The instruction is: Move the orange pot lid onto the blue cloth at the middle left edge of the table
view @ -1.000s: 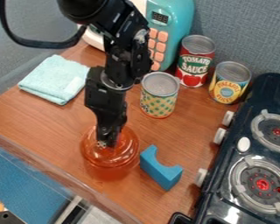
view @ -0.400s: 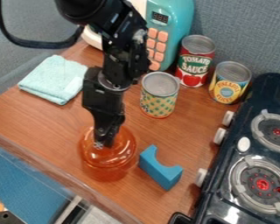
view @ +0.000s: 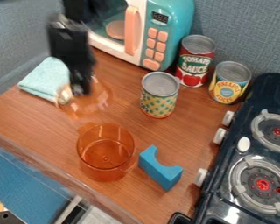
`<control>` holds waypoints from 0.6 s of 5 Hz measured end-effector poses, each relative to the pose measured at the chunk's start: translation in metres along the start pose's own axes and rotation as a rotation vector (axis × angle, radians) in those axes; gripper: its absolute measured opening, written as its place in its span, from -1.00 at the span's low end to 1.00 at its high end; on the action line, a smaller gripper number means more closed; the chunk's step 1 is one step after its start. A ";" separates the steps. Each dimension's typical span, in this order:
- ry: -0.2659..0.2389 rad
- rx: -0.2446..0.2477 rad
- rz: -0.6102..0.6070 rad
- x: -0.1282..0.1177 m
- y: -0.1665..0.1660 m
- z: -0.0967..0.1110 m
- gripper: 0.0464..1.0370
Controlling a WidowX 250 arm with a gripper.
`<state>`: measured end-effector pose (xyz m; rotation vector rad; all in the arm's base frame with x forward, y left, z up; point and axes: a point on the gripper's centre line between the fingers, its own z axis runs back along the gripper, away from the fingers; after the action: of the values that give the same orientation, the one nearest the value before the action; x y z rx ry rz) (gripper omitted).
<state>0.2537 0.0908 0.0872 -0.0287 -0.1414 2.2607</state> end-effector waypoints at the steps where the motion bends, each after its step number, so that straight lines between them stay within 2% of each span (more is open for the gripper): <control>1: -0.036 0.002 0.132 0.019 -0.028 -0.008 -0.33; 2: -0.082 0.021 0.241 0.039 -0.052 -0.033 -0.33; 3: -0.125 0.021 0.304 0.048 -0.066 -0.057 -0.33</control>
<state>0.2773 0.1750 0.0396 0.1099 -0.1901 2.5680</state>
